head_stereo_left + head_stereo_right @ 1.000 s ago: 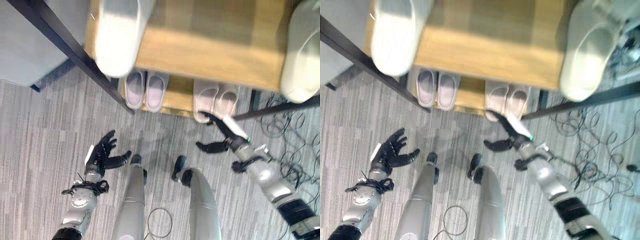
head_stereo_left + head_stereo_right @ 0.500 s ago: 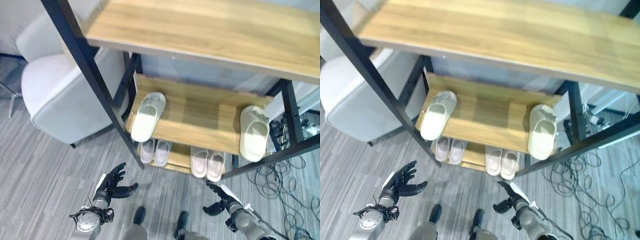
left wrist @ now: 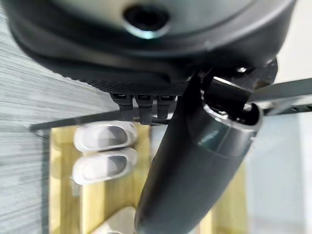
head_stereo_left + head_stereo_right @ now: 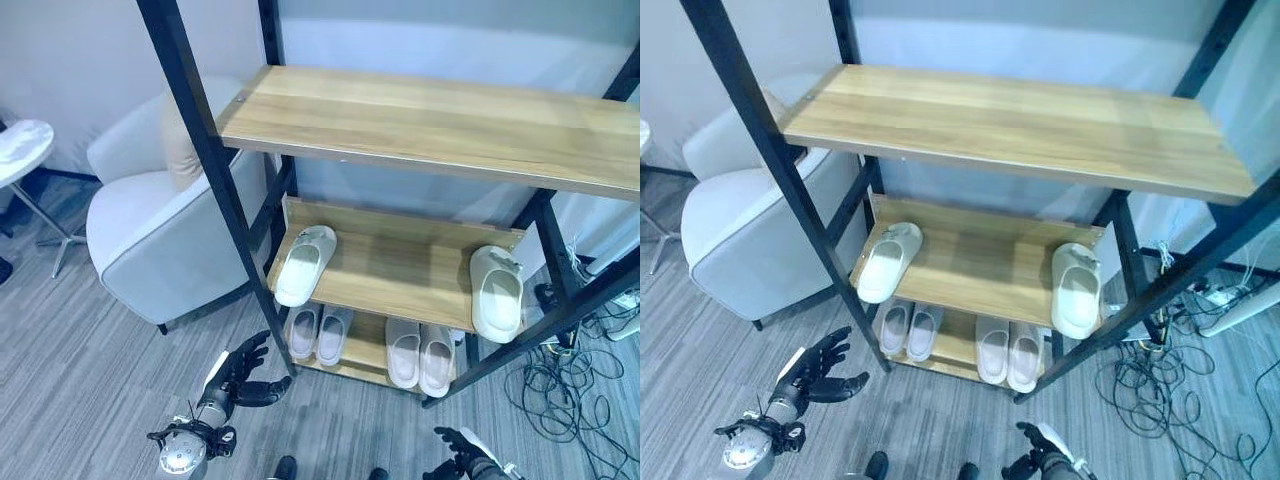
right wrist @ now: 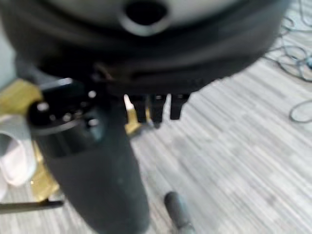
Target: Arrange the slippers neatly on the shoe rack.
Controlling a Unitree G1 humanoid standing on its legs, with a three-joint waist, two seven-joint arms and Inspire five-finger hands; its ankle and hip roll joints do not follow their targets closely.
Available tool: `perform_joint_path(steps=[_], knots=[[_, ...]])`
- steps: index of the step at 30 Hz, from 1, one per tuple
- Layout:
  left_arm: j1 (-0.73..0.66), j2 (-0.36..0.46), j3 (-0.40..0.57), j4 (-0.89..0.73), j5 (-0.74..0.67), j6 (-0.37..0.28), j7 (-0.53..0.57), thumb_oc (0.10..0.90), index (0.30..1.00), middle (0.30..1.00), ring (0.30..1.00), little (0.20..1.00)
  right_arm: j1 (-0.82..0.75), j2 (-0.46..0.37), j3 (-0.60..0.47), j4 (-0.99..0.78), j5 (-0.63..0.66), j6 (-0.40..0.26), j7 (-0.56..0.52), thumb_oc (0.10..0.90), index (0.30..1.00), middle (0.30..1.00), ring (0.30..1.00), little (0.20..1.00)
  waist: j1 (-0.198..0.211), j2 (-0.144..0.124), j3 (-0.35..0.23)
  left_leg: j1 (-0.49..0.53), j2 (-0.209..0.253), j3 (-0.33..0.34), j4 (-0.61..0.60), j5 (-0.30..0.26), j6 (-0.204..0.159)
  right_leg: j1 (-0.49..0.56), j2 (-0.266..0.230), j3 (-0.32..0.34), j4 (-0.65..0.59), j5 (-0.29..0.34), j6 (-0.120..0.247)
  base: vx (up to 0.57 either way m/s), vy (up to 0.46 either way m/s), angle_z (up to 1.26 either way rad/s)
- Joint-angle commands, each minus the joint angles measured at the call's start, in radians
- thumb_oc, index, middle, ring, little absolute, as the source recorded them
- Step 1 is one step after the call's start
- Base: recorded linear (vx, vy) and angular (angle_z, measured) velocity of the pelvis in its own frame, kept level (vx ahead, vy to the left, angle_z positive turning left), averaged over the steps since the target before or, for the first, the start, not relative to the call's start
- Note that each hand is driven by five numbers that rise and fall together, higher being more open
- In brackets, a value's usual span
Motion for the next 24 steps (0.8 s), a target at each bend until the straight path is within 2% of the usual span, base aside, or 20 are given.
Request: perform_joint_path(steps=[1, 14, 20, 21, 24], knots=[[-0.023, 0.024, -0.005, -0.148, -0.036, -0.068, -0.023, 0.8, 0.9, 0.9, 0.9, 0.9, -0.018, -0.012, -0.02, 0.006, -0.008, -0.012, -0.042, 0.8, 0.9, 0.9, 0.9, 0.9, 0.001, -0.032, -0.04, -0.053, -0.035, 0.038, -0.028, 0.06, -0.033, 0.073, -0.02, -0.028, 0.014, -0.148, 0.055, 0.04, 0.007, -0.02], [-0.032, 0.046, 0.053, -0.35, -0.037, -0.092, -0.001, 0.8, 0.9, 0.9, 0.9, 0.9, -0.009, 0.003, -0.024, 0.001, -0.002, -0.01, -0.039, 0.8, 0.9, 0.9, 0.9, 0.9, 0.004, -0.037, -0.047, -0.016, -0.034, 0.061, -0.028, 0.027, -0.021, 0.096, -0.027, -0.01, 0.014, -0.151, 0.064, 0.01, 0.01, -0.02], [-0.075, 0.074, 0.059, -0.381, 0.038, -0.105, 0.034, 0.8, 0.9, 0.9, 0.9, 0.9, -0.006, 0.007, -0.018, -0.001, -0.005, -0.009, -0.032, 0.8, 0.9, 0.9, 0.9, 0.9, -0.001, -0.045, -0.053, -0.008, -0.031, 0.071, -0.028, 0.018, -0.021, 0.099, -0.031, -0.006, 0.014, -0.149, 0.067, 0.02, 0.031, -0.03], [-0.101, 0.086, 0.06, -0.388, 0.096, -0.11, 0.06, 0.8, 0.9, 0.9, 0.9, 0.9, -0.006, 0.009, -0.017, 0.0, -0.006, -0.009, -0.034, 0.8, 0.9, 0.9, 0.9, 0.9, -0.005, -0.048, -0.056, -0.007, -0.03, 0.074, -0.028, 0.014, -0.022, 0.1, -0.032, -0.007, 0.014, -0.148, 0.069, 0.0, 0.0, 0.0], [-0.126, 0.093, 0.055, -0.382, 0.153, -0.113, 0.09, 0.8, 0.9, 0.9, 0.9, 0.9, -0.008, 0.011, -0.015, -0.003, -0.008, -0.009, -0.034, 0.8, 0.9, 0.9, 0.9, 0.9, -0.007, -0.052, -0.056, -0.005, -0.031, 0.077, -0.028, 0.011, -0.021, 0.099, -0.033, -0.006, 0.014, -0.146, 0.071, 0.01, 0.028, -0.01]])
